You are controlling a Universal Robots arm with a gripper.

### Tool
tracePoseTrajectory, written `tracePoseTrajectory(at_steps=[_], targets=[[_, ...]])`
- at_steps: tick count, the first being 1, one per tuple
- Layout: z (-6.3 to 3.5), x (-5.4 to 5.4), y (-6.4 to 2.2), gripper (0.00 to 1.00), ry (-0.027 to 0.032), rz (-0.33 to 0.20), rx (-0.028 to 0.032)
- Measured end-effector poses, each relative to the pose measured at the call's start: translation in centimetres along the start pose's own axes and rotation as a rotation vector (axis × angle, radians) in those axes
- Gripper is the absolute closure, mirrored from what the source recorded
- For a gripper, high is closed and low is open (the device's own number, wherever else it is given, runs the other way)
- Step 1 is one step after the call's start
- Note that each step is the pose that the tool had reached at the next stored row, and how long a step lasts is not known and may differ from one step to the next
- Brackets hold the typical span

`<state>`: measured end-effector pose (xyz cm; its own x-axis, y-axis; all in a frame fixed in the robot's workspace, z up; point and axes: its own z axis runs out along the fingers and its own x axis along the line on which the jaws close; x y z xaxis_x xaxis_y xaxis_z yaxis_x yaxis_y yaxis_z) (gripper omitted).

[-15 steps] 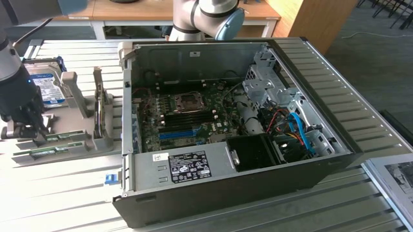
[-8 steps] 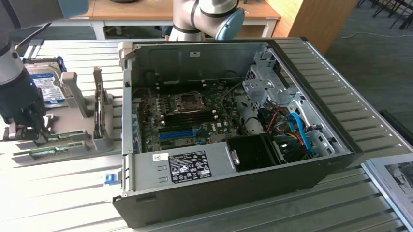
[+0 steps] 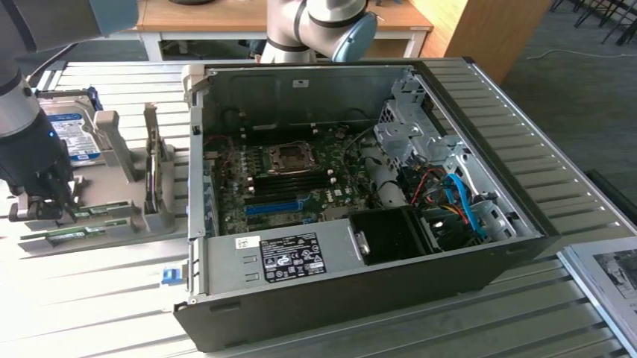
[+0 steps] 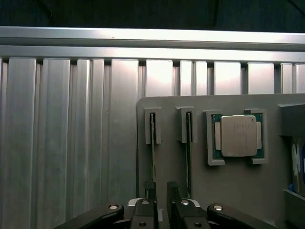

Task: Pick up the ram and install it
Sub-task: 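Pick up the ram and move it above insertion slot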

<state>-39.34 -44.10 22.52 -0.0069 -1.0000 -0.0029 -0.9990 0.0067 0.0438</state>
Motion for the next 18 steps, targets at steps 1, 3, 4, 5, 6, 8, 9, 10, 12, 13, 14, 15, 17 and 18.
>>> tracePoseTrajectory(at_steps=[1,3,4,5,6,8,9,10,12,13,14,15,17,18], targets=[[0.09,0.0,0.0,0.76,0.0,0.0,0.0],[0.27,0.01,-0.01,0.76,0.0,0.0,0.0],[0.36,0.01,-0.02,0.76,0.0,0.0,0.0001],[0.45,0.01,-0.02,0.76,-0.0001,0.0,0.0001],[0.54,0.01,-0.02,0.76,0.0,0.0,0.0001],[0.71,0.02,-0.03,0.76,-0.0001,0.0,0.0001],[0.76,0.02,-0.03,0.76,0.0,0.0,0.0],[0.76,0.03,-0.03,0.76,0.0001,0.0,-0.0001],[0.76,0.03,-0.03,0.76,0.0002,0.0,-0.0002],[0.77,0.02,-0.04,0.76,0.0,0.0,0.0],[0.78,0.03,-0.04,0.76,0.0,0.0,0.0001],[0.8,0.07,-0.05,0.76,-0.0002,0.0,0.0003],[0.79,0.22,-0.04,0.76,0.0,0.0,0.0002],[0.78,0.31,-0.04,0.76,0.0,0.0,0.0001]])
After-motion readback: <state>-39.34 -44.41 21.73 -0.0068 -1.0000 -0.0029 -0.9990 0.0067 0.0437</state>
